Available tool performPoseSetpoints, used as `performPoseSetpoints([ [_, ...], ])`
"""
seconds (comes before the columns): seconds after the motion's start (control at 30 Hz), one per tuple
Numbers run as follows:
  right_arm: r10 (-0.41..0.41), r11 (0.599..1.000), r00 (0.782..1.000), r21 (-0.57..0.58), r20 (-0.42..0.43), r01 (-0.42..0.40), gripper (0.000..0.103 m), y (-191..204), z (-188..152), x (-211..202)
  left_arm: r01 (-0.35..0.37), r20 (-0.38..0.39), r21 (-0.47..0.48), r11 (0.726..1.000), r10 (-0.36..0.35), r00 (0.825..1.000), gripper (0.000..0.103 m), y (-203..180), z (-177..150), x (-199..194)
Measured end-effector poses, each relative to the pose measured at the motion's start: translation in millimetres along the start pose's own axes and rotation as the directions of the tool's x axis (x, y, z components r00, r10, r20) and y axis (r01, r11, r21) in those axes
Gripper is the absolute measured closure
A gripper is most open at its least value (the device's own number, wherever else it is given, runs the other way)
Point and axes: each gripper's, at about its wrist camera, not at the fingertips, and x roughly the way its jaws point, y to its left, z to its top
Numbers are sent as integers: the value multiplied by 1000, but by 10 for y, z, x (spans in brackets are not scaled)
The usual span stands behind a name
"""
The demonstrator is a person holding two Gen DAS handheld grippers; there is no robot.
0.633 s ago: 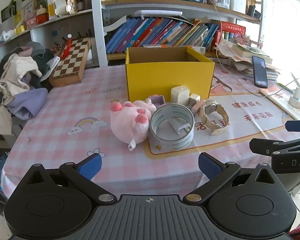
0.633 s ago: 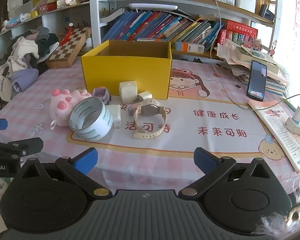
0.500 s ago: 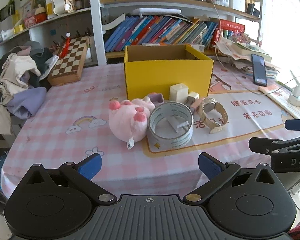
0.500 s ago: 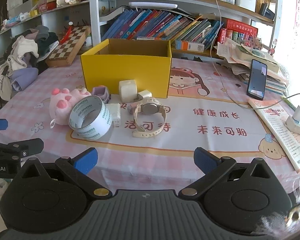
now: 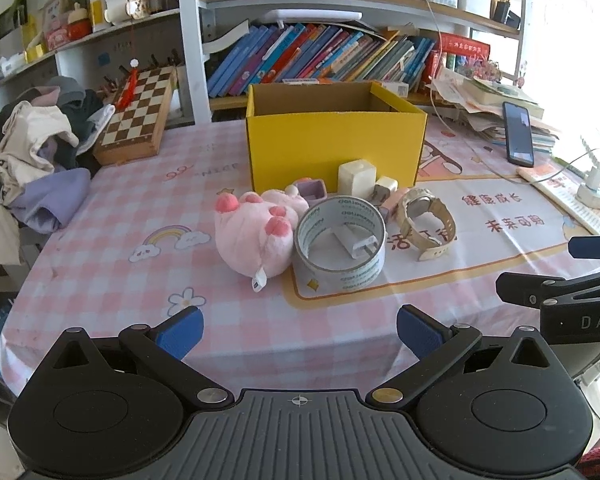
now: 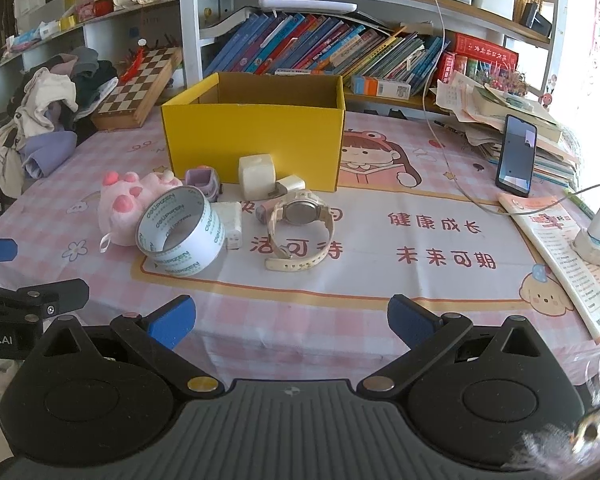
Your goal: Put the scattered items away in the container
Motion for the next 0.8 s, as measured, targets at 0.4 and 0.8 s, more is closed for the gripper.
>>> performPoseSetpoints([
  [0.4,2,1000,1000,-4,-7,-2,0,12,22,-1,-1,0,-3,1000,1,1000,0,29,1,-1],
  [0.8,2,1000,1000,-10,-10,-2,0,46,23,-10,1,-1,-2,1000,-1,1000,0,28,-4,-3],
])
